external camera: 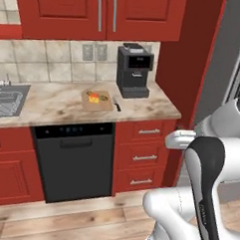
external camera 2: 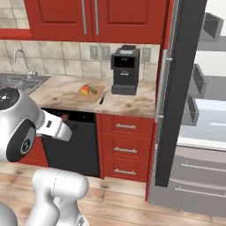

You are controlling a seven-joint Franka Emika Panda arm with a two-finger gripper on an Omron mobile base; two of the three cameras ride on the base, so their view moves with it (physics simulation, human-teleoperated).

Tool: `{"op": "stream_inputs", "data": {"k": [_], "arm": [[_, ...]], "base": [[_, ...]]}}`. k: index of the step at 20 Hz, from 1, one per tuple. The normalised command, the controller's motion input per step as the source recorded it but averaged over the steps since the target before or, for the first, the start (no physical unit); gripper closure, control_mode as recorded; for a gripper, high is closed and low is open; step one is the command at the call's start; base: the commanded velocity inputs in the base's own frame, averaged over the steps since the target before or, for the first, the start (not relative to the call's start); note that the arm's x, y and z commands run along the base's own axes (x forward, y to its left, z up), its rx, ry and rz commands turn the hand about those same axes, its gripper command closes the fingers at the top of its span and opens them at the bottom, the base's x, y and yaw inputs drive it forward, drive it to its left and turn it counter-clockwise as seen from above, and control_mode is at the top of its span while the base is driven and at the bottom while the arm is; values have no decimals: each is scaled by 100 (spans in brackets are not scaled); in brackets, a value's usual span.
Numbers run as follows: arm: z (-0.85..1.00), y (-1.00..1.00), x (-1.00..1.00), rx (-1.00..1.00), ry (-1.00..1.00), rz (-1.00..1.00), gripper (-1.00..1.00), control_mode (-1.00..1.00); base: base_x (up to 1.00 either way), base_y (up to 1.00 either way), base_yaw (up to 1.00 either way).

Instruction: Retrieve the sausage and cheese from the fridge and place them on the cutting board on the counter.

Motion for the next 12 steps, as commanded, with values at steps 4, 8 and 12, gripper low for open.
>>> {"op": "stream_inputs", "data": {"k": [4, 8, 12], "arm": [[0, 0, 0, 0, 0, 0, 100, 100], [0, 0, 0, 0, 0, 0, 100, 100], [0, 0, 0, 0, 0, 0, 100, 100]], "base": [[91, 47, 0], [91, 48, 0], [86, 55, 0]]}}
